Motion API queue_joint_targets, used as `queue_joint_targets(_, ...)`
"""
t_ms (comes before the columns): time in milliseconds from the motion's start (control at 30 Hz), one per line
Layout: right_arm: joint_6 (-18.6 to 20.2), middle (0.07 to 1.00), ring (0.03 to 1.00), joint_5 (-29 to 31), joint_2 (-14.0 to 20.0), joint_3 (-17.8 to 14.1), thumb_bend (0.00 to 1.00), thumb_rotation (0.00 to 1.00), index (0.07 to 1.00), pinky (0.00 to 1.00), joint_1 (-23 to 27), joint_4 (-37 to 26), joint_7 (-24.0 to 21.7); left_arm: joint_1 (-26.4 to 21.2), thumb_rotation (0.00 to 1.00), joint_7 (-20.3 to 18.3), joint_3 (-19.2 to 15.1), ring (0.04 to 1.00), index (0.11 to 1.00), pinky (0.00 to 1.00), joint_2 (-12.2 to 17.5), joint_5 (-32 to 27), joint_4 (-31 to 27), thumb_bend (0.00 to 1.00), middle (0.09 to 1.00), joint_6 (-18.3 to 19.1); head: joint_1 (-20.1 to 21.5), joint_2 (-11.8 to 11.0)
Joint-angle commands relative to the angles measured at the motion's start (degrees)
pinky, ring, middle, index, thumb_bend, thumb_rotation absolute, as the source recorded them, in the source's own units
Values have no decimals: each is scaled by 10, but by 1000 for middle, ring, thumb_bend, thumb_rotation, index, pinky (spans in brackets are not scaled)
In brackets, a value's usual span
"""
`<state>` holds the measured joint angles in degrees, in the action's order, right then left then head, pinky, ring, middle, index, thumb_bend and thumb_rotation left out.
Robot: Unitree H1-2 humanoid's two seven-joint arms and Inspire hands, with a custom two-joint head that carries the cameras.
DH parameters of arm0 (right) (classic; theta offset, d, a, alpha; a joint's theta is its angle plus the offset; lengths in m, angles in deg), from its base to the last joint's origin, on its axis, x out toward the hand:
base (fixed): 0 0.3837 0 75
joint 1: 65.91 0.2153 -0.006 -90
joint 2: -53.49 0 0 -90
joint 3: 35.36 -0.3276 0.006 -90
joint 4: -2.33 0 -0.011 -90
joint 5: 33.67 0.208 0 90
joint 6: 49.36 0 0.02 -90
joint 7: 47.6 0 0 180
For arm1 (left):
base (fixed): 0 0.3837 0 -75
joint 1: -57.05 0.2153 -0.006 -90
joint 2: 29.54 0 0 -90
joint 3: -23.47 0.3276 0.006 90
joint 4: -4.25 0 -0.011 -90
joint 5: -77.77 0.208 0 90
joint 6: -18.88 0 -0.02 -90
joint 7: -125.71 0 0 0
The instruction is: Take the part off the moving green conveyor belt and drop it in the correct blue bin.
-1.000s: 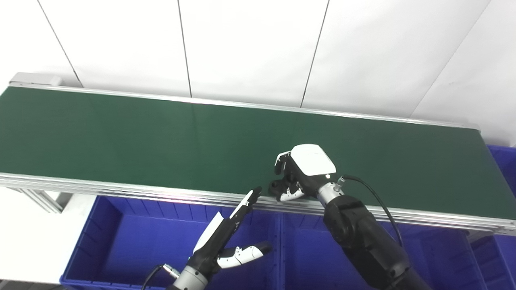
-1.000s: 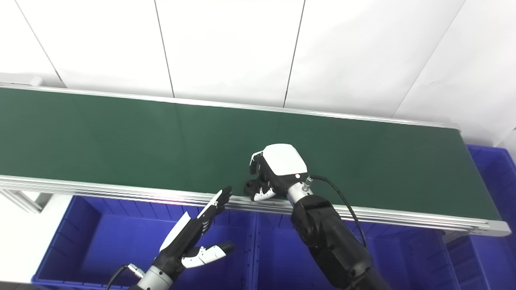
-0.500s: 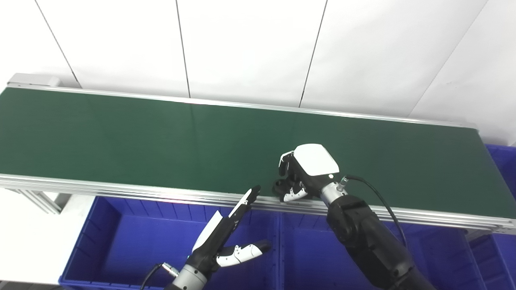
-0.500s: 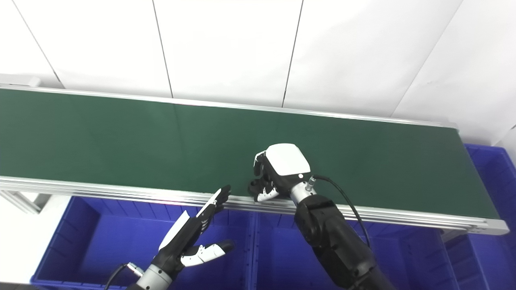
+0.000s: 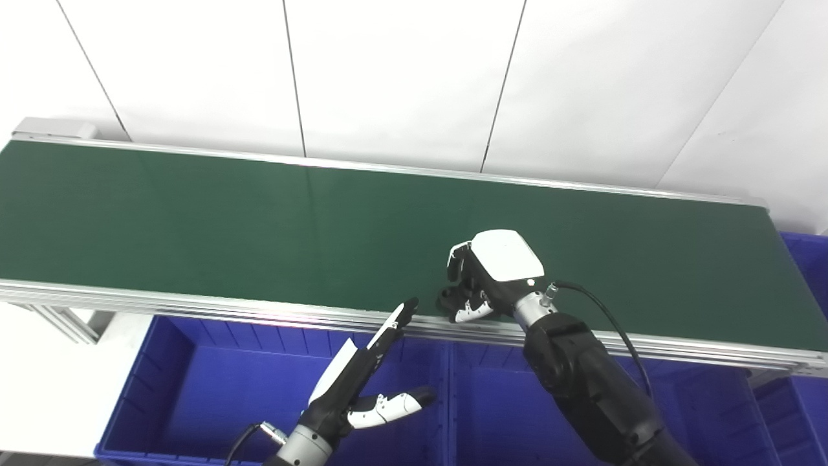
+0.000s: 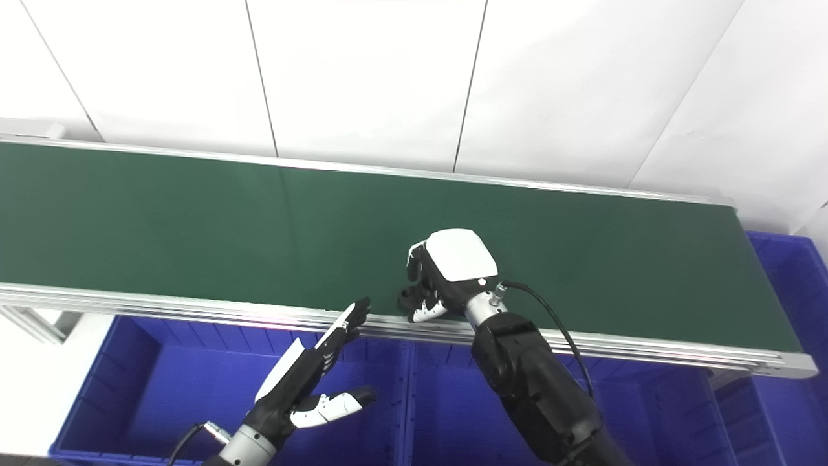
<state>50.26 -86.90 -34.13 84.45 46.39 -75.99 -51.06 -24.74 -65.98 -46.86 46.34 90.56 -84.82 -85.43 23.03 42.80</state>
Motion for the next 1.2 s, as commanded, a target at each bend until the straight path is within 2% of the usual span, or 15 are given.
queue_joint_targets(0, -21, 435, 243, -5, -2, -5, 523, 0, 487, 180, 20, -16, 16, -11, 659, 4, 1, 998, 1000, 968, -2, -4, -9, 526, 1000, -14, -1, 1)
queue_joint_targets(167, -22, 419, 246, -10, -2, -6, 521, 0, 494, 184, 20, -20, 23, -12, 665, 4, 1, 998, 1000, 970, -1, -7, -6, 536, 1000, -18, -1, 0)
queue_joint_targets(333, -22, 441, 225, -9, -2, -9, 522, 0, 485, 163, 21, -32, 27, -13, 674, 2, 1, 998, 1000, 968, 0, -7, -5, 543, 1000, -18, -1, -1)
queue_joint_targets(433, -26, 413, 247, -8, -3, -9, 515, 0, 505, 183, 19, -37, 30, -14, 675, 5, 0, 992, 1000, 960, 0, -5, -2, 546, 1000, -23, -1, 0)
queue_joint_targets(533, -39, 407, 267, -4, -6, -10, 513, 0, 511, 203, 17, -36, 49, -14, 669, 3, 1, 992, 1000, 963, 0, -6, -2, 540, 1000, -22, -1, -1)
queue_joint_targets(767, -71, 394, 246, -2, -10, -14, 512, 0, 506, 186, 15, -48, 87, -12, 678, -1, 3, 996, 1000, 959, 3, -4, -8, 546, 1000, -14, 0, 2)
queue_joint_targets(800, -71, 439, 250, -2, -11, -15, 517, 0, 494, 189, 15, -53, 88, -12, 673, -1, 3, 996, 1000, 960, 3, -5, -9, 547, 1000, -13, 0, 2)
queue_joint_targets(867, -69, 463, 252, -3, -12, -19, 520, 0, 488, 192, 15, -69, 84, -12, 671, -1, 3, 995, 1000, 956, 4, -4, -9, 547, 1000, -13, 0, 0)
queue_joint_targets(1167, -75, 472, 269, 4, -9, -41, 521, 0, 485, 208, 12, -123, 80, -12, 671, -5, 4, 996, 1000, 950, 8, -4, -16, 548, 1000, 1, 2, 2)
